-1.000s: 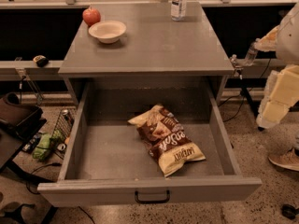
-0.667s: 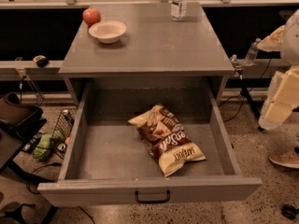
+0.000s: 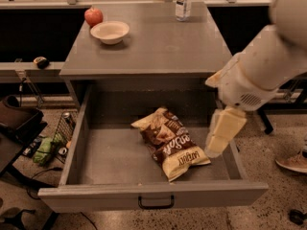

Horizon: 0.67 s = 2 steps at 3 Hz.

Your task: Pick brown chip bag from top drawer and place on counter

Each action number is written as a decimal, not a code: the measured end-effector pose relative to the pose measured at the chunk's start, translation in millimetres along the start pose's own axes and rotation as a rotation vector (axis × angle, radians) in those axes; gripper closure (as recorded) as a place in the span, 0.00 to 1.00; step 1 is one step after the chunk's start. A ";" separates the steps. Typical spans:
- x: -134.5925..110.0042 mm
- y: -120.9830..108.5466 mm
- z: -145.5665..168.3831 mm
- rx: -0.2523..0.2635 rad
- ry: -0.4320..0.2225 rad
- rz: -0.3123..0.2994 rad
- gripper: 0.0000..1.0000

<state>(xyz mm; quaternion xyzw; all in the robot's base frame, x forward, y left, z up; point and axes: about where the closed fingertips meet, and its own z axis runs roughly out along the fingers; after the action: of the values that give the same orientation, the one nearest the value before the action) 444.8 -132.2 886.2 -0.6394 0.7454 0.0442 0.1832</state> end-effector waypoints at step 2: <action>-62.2 -20.3 170.6 -0.119 0.022 -0.016 0.00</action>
Offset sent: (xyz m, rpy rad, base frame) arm 0.1031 0.1453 -0.2007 -0.0155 0.1587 0.0549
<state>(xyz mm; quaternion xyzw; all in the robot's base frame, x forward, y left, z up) 508.6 -26.3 751.6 -0.6557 0.7382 0.0799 0.1368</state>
